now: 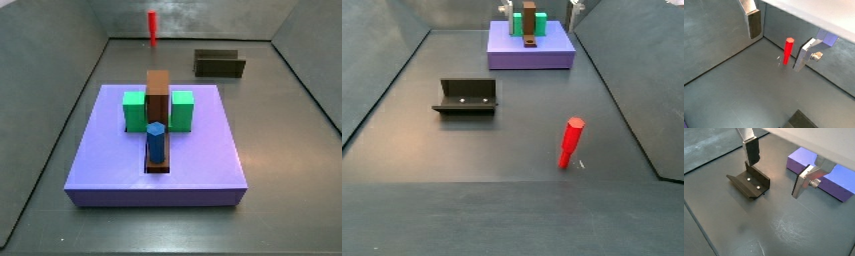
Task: Pick up the red object. Move up. Move to above the board. Insert the red object.
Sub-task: Pick up the red object.
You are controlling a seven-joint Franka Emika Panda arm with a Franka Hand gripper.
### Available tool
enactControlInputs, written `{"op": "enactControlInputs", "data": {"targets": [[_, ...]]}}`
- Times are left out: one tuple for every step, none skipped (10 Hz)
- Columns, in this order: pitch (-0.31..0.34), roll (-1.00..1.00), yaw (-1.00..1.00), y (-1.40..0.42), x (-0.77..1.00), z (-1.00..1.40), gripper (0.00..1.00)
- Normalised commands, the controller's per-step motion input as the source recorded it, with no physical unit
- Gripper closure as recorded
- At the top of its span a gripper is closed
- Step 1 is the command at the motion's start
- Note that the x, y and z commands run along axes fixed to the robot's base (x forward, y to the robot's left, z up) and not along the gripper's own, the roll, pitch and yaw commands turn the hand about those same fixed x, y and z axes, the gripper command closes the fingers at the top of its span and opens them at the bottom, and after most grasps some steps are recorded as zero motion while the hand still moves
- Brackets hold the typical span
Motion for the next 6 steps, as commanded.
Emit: {"op": "enactControlInputs", "data": {"targets": [[0.003,-0.02,-0.27,0.64,-0.44,0.0,0.0],[0.0,-0.03,-0.31,0.52,-0.6,0.0,0.0],[0.0,-0.02,-0.31,0.5,-0.72,0.0,0.0],[0.0,-0.01,-0.32,0.5,-0.69,0.0,0.0],[0.009,0.0,-0.41,0.43,-0.62,0.0,0.0],[0.02,-0.01,-0.49,0.37,-0.58,0.0,0.0]]}}
